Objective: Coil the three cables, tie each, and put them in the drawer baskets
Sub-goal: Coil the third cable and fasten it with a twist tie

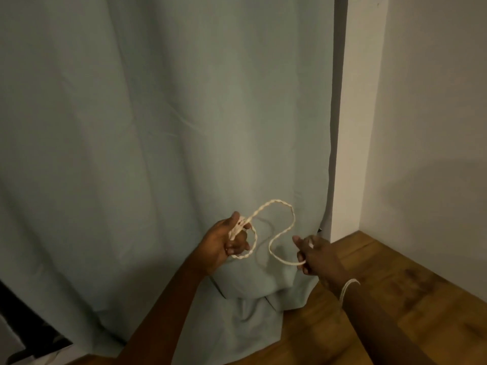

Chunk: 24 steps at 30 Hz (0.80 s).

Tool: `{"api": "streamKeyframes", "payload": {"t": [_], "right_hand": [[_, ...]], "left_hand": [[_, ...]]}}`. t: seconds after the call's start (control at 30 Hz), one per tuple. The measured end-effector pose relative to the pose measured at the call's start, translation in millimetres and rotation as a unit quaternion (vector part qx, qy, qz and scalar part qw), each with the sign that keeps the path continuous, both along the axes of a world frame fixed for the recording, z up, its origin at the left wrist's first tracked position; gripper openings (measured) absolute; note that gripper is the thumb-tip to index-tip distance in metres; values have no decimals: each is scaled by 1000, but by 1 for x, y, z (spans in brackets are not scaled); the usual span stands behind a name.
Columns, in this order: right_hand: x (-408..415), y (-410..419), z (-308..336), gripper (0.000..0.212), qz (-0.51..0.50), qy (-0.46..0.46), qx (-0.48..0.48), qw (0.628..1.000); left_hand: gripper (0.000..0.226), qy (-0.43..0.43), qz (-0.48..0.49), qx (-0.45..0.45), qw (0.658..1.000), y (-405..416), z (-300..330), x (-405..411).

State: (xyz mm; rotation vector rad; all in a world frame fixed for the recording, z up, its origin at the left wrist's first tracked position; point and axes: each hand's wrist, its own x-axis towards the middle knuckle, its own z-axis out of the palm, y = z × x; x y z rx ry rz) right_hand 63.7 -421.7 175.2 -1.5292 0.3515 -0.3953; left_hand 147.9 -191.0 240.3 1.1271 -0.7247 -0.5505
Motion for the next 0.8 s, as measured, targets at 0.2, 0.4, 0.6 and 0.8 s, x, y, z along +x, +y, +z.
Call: {"api": "streamKeyframes", "payload": {"t": [0.2, 0.4, 0.6, 0.8], "right_hand": [[5, -10, -60, 30, 75, 37, -422, 903], [7, 8, -42, 39, 101, 12, -330, 939], [0, 24, 22, 36, 106, -146, -101, 978], [2, 52, 24, 30, 184, -130, -42, 973]], "left_hand": [[23, -11, 41, -8, 999, 13, 2, 10], [21, -9, 18, 20, 1000, 4, -3, 3], [32, -28, 27, 45, 998, -8, 2, -9], [36, 34, 3, 7, 999, -23, 8, -16]]}}
